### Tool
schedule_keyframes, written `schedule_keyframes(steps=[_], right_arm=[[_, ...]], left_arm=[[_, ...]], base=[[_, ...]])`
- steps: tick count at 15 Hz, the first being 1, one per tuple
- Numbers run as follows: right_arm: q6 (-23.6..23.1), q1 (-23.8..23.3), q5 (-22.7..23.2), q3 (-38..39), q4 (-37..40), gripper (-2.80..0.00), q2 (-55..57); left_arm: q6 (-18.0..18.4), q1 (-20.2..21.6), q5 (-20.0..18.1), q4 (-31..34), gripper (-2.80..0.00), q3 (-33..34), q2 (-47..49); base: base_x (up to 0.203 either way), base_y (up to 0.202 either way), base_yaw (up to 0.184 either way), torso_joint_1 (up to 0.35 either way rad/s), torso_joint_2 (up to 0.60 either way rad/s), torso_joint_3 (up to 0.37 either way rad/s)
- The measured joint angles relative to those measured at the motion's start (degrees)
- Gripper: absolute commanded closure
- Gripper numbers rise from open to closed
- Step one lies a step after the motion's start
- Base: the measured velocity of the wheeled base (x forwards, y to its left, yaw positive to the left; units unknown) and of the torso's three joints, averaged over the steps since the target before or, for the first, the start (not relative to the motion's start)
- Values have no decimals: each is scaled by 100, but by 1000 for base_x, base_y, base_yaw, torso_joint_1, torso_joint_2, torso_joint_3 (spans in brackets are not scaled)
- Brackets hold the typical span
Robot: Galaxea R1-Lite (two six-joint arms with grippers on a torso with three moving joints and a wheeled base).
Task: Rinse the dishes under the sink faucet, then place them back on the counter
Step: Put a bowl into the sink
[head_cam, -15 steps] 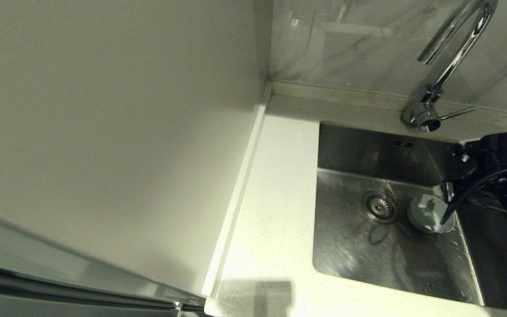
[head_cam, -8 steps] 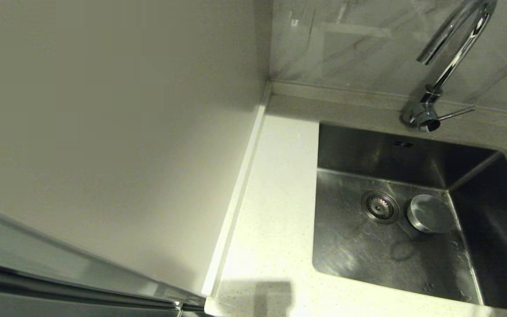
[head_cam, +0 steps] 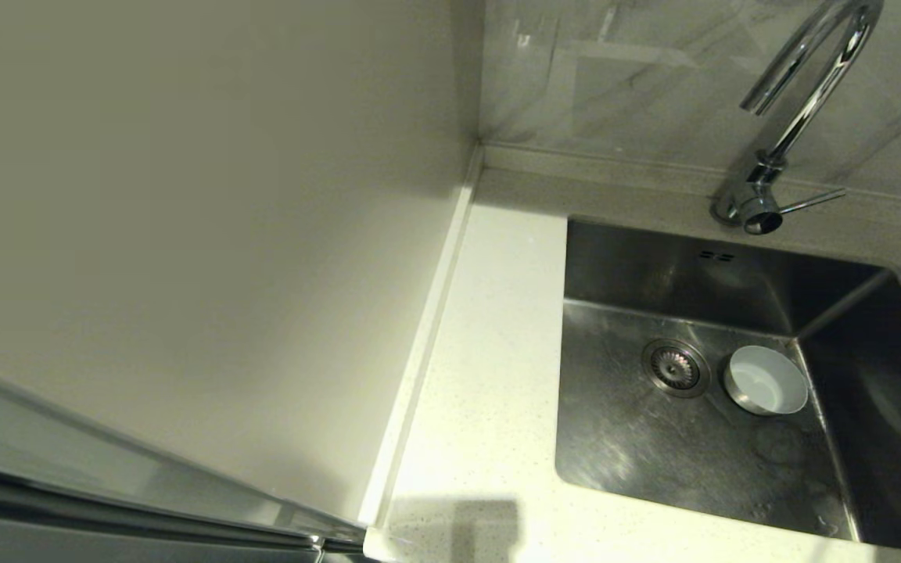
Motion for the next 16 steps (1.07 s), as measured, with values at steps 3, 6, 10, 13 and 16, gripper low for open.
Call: schedule_keyframes(steps=[3, 6, 10, 13, 16], right_arm=[[2, -362, 106, 34, 15, -280, 442], [-15, -506, 128, 175, -2, -280, 838], [-38, -525, 152, 267, -27, -280, 1176], [-168, -520, 273, 425, -35, -280, 1338], [-311, -506, 397, 530, -35, -280, 1456]], left_arm=[[-1, 2, 1, 0, 0, 0, 0], [2, 2, 4, 0, 0, 0, 0], [-1, 2, 1, 2, 0, 0, 0], [2, 2, 2, 2, 0, 0, 0], [-1, 2, 1, 0, 0, 0, 0]], base=[[0, 0, 0, 0, 0, 0], [0, 0, 0, 0, 0, 0], [0, 0, 0, 0, 0, 0], [0, 0, 0, 0, 0, 0], [0, 0, 0, 0, 0, 0]])
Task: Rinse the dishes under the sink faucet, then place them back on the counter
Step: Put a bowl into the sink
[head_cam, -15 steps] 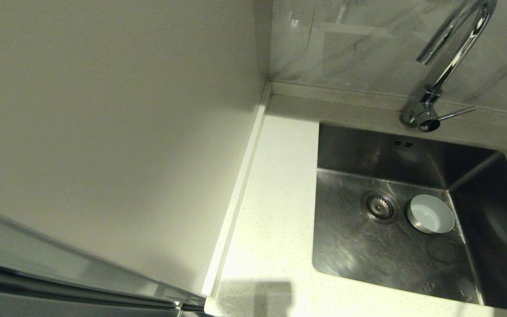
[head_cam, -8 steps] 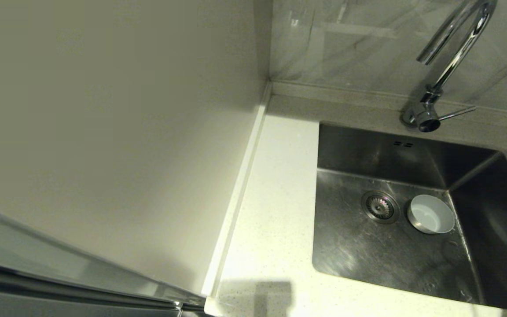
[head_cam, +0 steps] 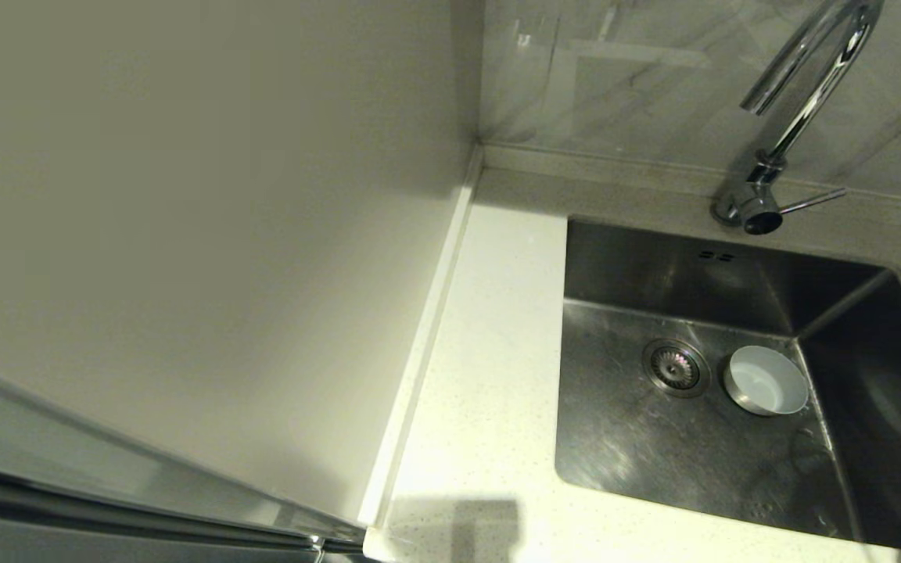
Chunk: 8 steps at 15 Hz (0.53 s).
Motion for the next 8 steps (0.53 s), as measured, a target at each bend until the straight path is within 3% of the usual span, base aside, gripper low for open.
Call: schedule_keyframes(steps=[1, 2, 8], right_arm=[[-6, 22, 0, 9, 2, -280, 37], [-14, 44, 0, 13, 0, 0, 66], [-33, 189, 13, -18, 1, 0, 105]], left_arm=[[0, -2, 1, 1, 0, 0, 0], [1, -2, 5, 0, 0, 0, 0], [0, 0, 0, 0, 0, 0, 0]], base=[[0, 0, 0, 0, 0, 0], [0, 0, 0, 0, 0, 0], [0, 0, 0, 0, 0, 0]])
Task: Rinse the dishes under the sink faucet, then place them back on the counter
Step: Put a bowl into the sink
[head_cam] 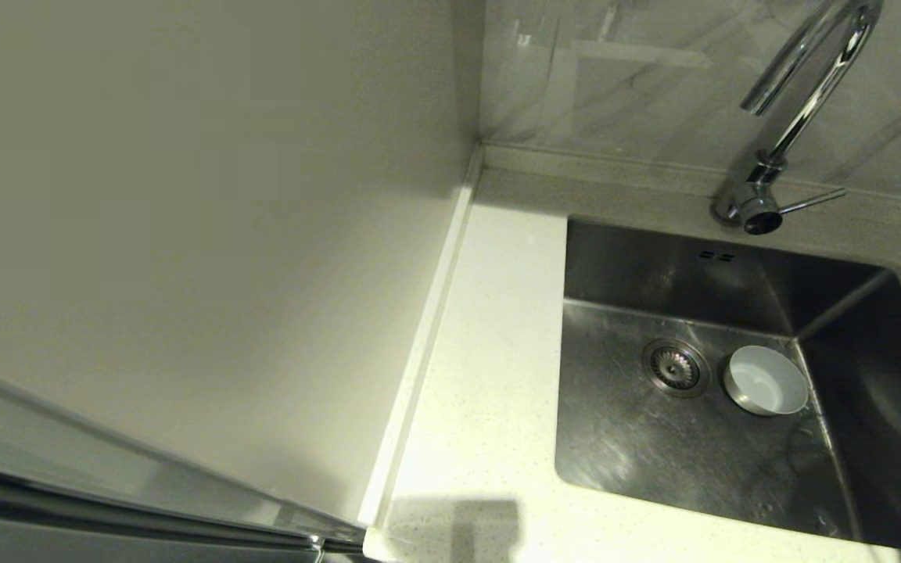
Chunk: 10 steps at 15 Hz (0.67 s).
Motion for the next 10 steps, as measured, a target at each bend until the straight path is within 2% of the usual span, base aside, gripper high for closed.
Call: schedule_keyframes(steps=[4, 10], right_arm=[[5, 249, -5, -21, -46, 0, -25], [-10, 947, -25, -17, -964, 0, -17]], left_arm=[[4, -5, 0, 1, 0, 0, 0], [1, -2, 0, 0, 0, 0, 0]], base=[[0, 0, 0, 0, 0, 0], [0, 0, 0, 0, 0, 0]])
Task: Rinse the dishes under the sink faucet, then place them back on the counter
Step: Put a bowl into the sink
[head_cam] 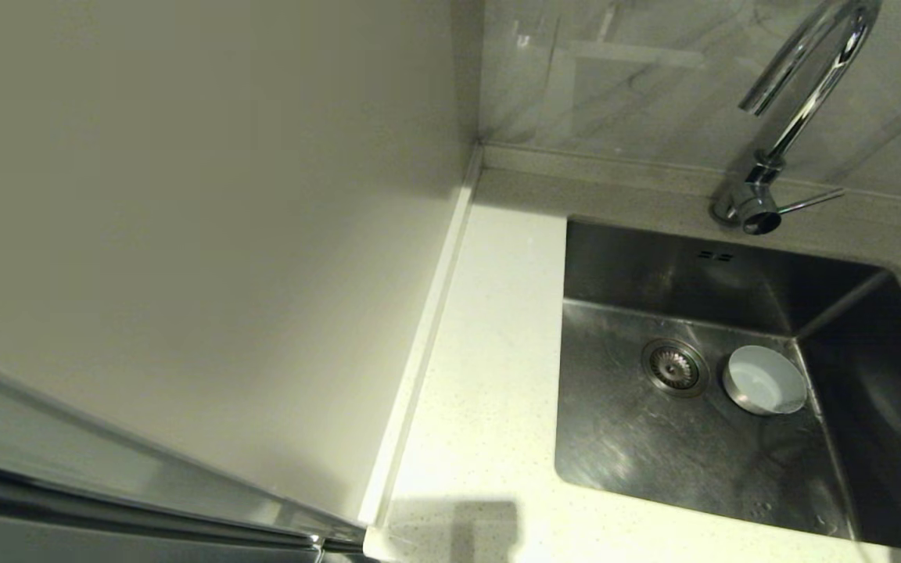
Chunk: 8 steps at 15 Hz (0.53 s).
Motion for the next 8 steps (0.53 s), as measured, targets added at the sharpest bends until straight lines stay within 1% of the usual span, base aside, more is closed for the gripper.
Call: schedule_keyframes(steps=[3, 6, 8], right_arm=[[23, 630, 294, 228, -68, 0, -383], [158, 1738, 392, 563, -73, 0, -903], [435, 2587, 213, 643, -90, 0, -1115]], left_arm=[[0, 5, -1, 0, 0, 0, 0], [0, 5, 0, 0, 0, 0, 0], [-1, 0, 1, 1, 0, 0, 0]], base=[[0, 0, 0, 0, 0, 0], [0, 0, 0, 0, 0, 0], [0, 0, 0, 0, 0, 0]])
